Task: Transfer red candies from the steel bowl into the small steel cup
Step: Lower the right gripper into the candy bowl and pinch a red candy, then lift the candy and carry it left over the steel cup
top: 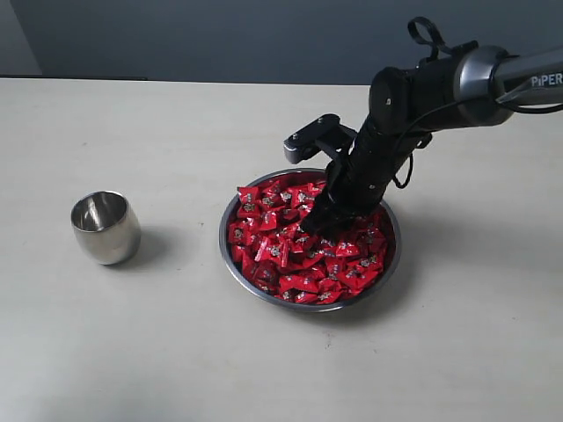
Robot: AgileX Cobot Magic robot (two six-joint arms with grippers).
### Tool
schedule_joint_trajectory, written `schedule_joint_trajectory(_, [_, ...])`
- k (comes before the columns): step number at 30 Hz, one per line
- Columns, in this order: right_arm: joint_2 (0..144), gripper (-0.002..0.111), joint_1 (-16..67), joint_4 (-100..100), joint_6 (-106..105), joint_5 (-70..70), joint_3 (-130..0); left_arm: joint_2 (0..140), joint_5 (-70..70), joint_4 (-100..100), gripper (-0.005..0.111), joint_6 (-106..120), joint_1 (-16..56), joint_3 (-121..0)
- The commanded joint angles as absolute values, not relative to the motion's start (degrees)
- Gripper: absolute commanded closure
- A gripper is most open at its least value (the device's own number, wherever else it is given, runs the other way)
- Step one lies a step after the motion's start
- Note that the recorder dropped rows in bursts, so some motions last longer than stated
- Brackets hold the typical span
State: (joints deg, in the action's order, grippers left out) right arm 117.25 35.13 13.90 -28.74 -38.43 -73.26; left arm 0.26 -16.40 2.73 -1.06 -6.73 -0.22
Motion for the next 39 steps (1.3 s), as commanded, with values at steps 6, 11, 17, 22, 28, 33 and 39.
schedule_joint_trajectory(6, [117.5,0.095,35.1,13.2,-28.4,-39.0,-73.5,0.0,-16.3,2.6,0.106,-1.1,-6.8,0.0])
schedule_joint_trajectory(11, [117.5,0.095,35.1,13.1,-28.4,-39.0,-73.5,0.0,-16.3,2.6,0.106,-1.1,-6.8,0.0])
schedule_joint_trajectory(17, [117.1,0.095,35.1,13.1,-28.3,-39.1,-73.5,0.0,-16.3,2.6,0.106,-1.1,-6.8,0.0])
schedule_joint_trajectory(22, [115.3,0.095,35.1,12.4,-28.3,-39.1,-73.5,0.0,-16.3,2.6,0.106,-1.1,-6.8,0.0])
schedule_joint_trajectory(28, [112.4,0.095,35.1,11.7,-27.0,-38.9,-73.5,0.0,-16.3,2.6,0.106,-1.1,-6.8,0.0])
schedule_joint_trajectory(33, [111.0,0.095,35.1,11.7,-26.7,-38.9,-73.5,0.0,-16.3,2.6,0.106,-1.1,-6.8,0.0])
schedule_joint_trajectory(39, [110.4,0.095,35.1,12.1,-25.3,-38.0,-73.5,0.0,-16.3,2.6,0.106,-1.1,-6.8,0.0])
